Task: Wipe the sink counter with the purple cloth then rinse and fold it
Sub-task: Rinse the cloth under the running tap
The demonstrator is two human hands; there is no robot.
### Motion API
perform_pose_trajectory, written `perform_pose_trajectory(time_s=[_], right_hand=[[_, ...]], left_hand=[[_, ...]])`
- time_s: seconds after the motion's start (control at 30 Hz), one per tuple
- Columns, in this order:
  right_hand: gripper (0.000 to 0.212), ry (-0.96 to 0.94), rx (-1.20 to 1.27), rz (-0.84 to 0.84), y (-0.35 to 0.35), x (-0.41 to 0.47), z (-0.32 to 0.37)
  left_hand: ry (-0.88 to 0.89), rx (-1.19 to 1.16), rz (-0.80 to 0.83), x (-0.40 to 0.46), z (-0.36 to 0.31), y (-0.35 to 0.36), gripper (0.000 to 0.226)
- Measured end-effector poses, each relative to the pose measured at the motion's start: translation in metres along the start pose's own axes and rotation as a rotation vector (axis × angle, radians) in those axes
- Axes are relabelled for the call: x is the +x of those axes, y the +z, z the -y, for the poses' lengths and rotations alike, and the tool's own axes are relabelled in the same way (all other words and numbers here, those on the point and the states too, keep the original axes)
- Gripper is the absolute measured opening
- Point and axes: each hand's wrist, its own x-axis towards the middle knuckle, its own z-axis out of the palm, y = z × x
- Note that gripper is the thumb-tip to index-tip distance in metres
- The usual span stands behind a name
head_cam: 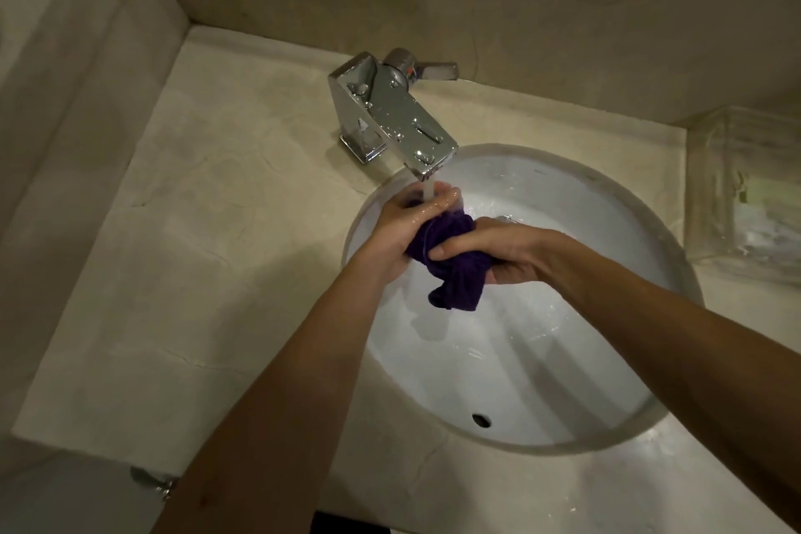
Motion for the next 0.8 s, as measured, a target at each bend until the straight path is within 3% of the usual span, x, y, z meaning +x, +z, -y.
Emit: perform_pose_trajectory(time_s=[0.2, 0.27, 0.33, 0.47, 0.57, 0.73, 0.8], right_hand=[[0.048, -0.042, -0.408, -0.309, 0.018, 0.027, -0.008], [0.044, -0.069, -0.590, -0.419, 0.026, 0.033, -0.009], [0.046, -0.104, -0.603, -0.460, 0.031, 0.037, -0.012], [0.063, -0.209, -0.331, -0.405, 0.026, 0.028, -0.018], [0.041, -0.295, -0.219, -0.289, 0.021, 0.011, -0.012], [0.042, -0.105, 0.049, -0.074, 0.002, -0.009, 0.000], [0.039, -0.039, 0.180, 0.070, -0.003, -0.013, 0.003]], left_hand=[[-0.135, 0.067, -0.432, 0.019, 0.018, 0.015, 0.025], [-0.156, 0.080, -0.528, 0.021, 0.019, 0.019, 0.023], [-0.145, 0.135, -0.568, 0.021, 0.019, 0.019, 0.024], [-0.107, 0.158, -0.454, 0.015, 0.010, 0.014, 0.017], [-0.080, 0.104, -0.331, 0.008, -0.005, 0.013, 0.030], [-0.067, -0.073, -0.010, -0.010, -0.023, 0.002, 0.016], [-0.087, -0.085, -0.011, -0.009, -0.014, -0.006, 0.019]])
